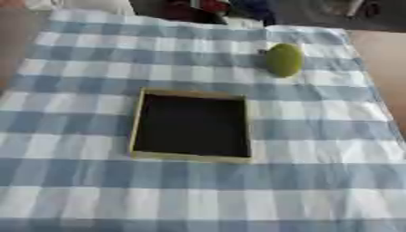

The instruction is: Pick up objects on the table and place them in the box.

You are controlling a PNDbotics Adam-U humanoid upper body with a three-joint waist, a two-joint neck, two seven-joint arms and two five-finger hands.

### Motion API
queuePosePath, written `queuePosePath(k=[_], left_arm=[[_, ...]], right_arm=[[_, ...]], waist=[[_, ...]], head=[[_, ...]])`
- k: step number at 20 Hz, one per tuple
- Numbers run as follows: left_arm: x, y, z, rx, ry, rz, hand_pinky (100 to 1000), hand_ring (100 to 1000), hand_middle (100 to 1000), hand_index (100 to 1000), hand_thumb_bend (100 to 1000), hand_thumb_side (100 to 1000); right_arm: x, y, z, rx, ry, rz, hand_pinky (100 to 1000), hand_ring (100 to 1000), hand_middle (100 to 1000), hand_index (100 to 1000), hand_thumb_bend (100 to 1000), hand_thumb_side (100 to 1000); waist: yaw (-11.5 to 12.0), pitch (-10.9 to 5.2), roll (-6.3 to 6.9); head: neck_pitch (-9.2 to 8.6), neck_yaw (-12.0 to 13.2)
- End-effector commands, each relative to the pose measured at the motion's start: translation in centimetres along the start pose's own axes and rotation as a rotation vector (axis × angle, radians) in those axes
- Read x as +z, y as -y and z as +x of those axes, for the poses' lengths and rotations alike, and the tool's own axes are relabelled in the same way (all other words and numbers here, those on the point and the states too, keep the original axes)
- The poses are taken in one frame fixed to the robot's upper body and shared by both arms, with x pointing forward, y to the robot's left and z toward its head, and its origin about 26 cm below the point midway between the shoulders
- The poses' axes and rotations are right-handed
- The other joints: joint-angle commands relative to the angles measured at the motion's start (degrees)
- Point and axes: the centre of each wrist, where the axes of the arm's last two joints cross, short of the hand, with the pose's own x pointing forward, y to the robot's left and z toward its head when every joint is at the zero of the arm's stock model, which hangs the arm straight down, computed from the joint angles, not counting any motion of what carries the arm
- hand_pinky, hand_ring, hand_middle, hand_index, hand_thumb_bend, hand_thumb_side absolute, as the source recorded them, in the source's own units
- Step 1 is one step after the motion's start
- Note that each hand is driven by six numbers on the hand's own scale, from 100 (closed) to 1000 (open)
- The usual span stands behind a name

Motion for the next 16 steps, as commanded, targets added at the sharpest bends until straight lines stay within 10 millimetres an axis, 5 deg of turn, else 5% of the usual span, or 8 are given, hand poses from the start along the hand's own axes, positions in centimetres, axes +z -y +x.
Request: queuePosePath(k=[1,16], left_arm=[[-0.71,-0.21,0.71,-0.006,0.035,-0.001,673,532,726,837,100,487],[-0.57,-0.23,0.66,-0.005,0.031,-0.002,671,530,727,837,100,491]], right_arm=[[-0.56,0.96,0.50,0.027,0.025,-0.003,776,674,654,737,135,270],[-1.32,1.11,0.76,0.054,0.040,0.016,780,692,668,745,163,274]], waist=[[-0.10,-0.73,0.18],[-0.20,-0.28,0.35]], head=[[-0.21,0.06],[0.15,-0.98]])
